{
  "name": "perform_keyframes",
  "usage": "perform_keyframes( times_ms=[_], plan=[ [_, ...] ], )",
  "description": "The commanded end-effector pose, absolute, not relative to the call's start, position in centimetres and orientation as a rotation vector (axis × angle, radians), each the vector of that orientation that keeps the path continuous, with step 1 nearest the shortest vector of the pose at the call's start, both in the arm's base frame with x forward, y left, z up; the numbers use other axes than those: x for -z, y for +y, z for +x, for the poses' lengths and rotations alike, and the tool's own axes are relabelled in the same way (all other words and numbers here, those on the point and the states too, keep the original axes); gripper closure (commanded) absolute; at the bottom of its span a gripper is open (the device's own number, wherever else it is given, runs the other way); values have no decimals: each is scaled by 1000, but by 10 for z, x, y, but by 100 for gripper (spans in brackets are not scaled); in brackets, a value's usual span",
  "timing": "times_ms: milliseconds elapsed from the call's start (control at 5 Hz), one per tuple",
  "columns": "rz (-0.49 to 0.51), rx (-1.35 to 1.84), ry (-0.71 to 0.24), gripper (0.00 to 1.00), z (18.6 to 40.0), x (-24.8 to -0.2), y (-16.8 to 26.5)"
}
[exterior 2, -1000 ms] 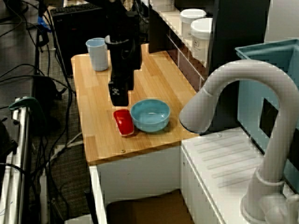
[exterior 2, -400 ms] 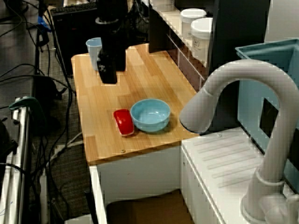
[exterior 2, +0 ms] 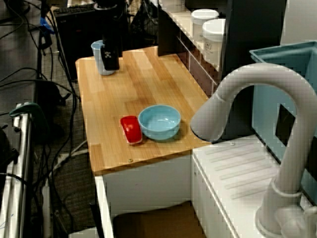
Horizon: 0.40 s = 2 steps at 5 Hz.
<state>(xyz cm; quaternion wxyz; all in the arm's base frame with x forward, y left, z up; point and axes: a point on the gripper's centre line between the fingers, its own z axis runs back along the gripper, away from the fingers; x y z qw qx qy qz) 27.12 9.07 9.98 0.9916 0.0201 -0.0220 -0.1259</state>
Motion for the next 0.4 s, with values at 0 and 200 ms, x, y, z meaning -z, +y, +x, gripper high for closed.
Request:
perform_keyframes(
  times_ms=[0, 200],
  plan=[
    [84, 110, -83, 0, 265, -119, 129],
    [131, 2, -72, 0, 261, -123, 150]
  ],
)
